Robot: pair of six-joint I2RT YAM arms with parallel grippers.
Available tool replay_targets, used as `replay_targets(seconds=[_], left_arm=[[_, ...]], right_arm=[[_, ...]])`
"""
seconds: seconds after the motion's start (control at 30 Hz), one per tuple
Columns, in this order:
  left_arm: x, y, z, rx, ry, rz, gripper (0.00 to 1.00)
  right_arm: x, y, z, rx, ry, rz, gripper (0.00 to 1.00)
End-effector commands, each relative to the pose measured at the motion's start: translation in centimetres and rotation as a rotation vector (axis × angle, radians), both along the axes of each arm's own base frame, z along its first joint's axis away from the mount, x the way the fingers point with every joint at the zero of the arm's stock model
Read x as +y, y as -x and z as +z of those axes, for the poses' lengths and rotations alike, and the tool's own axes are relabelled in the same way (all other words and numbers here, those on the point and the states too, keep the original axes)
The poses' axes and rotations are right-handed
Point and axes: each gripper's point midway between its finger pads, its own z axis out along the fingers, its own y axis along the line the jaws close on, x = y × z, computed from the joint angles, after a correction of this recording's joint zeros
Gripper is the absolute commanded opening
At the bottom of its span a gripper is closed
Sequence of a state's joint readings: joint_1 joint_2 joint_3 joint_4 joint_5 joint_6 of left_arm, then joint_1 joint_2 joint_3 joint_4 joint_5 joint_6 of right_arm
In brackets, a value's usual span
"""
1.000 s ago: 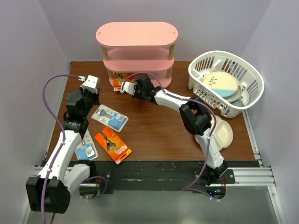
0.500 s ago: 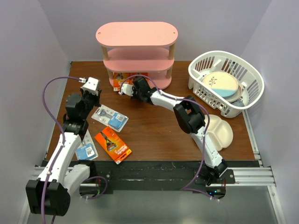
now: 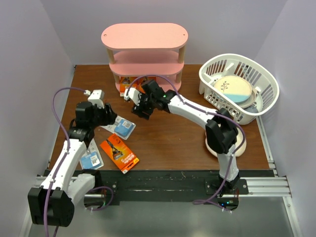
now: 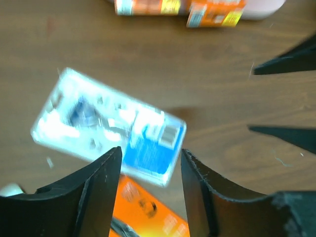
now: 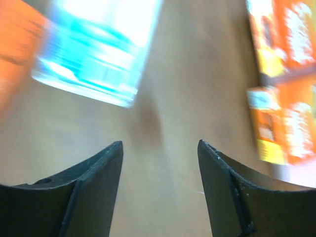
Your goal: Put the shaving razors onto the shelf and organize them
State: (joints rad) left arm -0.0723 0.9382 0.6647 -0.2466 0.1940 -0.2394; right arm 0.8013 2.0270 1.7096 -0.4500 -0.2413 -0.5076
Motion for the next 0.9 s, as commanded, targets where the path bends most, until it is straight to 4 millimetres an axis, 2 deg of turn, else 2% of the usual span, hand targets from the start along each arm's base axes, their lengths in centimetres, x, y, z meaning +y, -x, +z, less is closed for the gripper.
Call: replay_targets(seconds=[0.0, 0.07, 0.13, 0.17, 0.27, 0.33, 0.4, 0.5, 0.57, 0.6, 0.63, 0.67, 0.77, 0.83, 0.87], left_arm=[[1.0, 3.9, -4.5, 0.246, 0.125, 0.188, 0.6], [1.6, 5.2, -5.8, 0.315, 0.15, 0.25, 0.61], [2.1, 5.1, -5.6, 0.31, 0.146, 0.284, 0.63], [2.7, 5.7, -6.2, 0.36, 0.18, 0.368, 0.65], [3.5, 7.2, -7.4, 0.486, 0.303, 0.48, 0.66], [4.1, 7.4, -7.0, 0.479, 0.293, 0.517, 0.66], [5.1, 8.3, -6.9, 0.501, 0.251, 0.568, 0.66], [5.1, 8.4, -5.7, 0.493, 0.242, 0.555, 0.68], [4.3, 8.9, -6.4, 0.541, 0.261, 0.526, 0.68], [4.1, 9.8, -7.9, 0.596, 0.257, 0.529, 0.68], [4.0, 10.3, -8.6, 0.621, 0.26, 0.536, 0.68], [3.5, 10.4, -9.1, 0.643, 0.292, 0.538, 0.67], [2.6, 10.3, -10.3, 0.667, 0.344, 0.522, 0.66], [2.5, 10.9, -11.7, 0.707, 0.348, 0.537, 0.66], [2.3, 11.0, -11.9, 0.719, 0.361, 0.54, 0.65]], right_arm=[[1.8, 7.8, 0.6, 0.452, -0.169, -0.014, 0.68], [2.9, 10.0, 1.2, 0.532, -0.21, -0.017, 0.71], [3.9, 13.0, 0.6, 0.658, -0.208, -0.005, 0.7], [4.4, 13.7, -0.2, 0.692, -0.206, -0.007, 0.71], [5.4, 16.5, -2.8, 0.779, -0.156, -0.041, 0.71], [6.1, 17.9, -4.0, 0.809, -0.129, -0.055, 0.71], [6.9, 18.5, -5.3, 0.839, -0.125, -0.084, 0.72], [8.4, 19.4, -6.6, 0.846, -0.124, -0.109, 0.72], [8.8, 19.0, -7.7, 0.809, -0.1, -0.161, 0.71], [8.8, 19.2, -9.0, 0.813, -0.068, -0.204, 0.7], [8.5, 19.1, -9.8, 0.813, -0.043, -0.251, 0.67], [8.0, 17.9, -10.8, 0.765, -0.022, -0.336, 0.63], [6.0, 17.3, -13.1, 0.754, 0.041, -0.491, 0.53], [4.8, 16.7, -13.7, 0.743, 0.06, -0.56, 0.49], [3.8, 16.7, -14.4, 0.739, 0.084, -0.585, 0.43]])
